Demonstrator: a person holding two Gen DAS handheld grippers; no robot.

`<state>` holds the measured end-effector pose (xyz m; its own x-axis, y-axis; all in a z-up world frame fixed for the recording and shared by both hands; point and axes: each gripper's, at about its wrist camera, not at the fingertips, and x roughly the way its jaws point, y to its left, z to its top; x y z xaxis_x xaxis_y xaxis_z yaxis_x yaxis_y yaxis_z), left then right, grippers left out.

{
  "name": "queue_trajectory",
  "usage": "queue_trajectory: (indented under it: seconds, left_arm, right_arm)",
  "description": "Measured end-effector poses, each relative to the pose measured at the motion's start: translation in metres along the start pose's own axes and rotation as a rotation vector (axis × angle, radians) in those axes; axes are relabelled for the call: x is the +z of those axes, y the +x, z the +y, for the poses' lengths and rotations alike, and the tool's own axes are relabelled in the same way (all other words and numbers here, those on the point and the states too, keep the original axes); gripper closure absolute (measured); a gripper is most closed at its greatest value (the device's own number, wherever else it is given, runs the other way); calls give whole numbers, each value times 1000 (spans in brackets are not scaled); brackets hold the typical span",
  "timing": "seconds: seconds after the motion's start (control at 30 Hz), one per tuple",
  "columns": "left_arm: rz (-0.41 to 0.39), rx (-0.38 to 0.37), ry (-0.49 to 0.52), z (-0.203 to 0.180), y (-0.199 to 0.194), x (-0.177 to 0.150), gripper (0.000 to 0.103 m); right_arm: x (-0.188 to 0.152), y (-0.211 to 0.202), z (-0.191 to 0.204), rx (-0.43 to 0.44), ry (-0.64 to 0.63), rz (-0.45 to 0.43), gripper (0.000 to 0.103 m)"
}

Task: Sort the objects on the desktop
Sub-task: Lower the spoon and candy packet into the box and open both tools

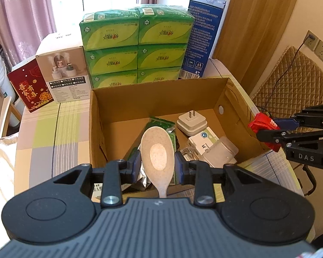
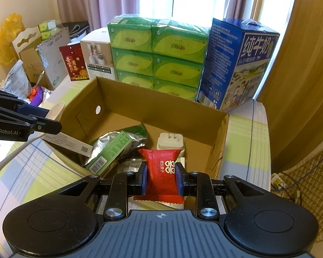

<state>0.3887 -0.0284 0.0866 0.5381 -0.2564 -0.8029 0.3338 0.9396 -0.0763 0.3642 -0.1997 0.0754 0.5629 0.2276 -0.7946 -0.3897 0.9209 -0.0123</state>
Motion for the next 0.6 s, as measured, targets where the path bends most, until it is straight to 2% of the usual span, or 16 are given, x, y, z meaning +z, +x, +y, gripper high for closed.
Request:
queue_trajectory:
  seconds: [0.6]
  left_arm:
    - [22,-13,-19,9,32,16,76]
  right_arm:
    - [12,30,-6,-26,-34,43,80]
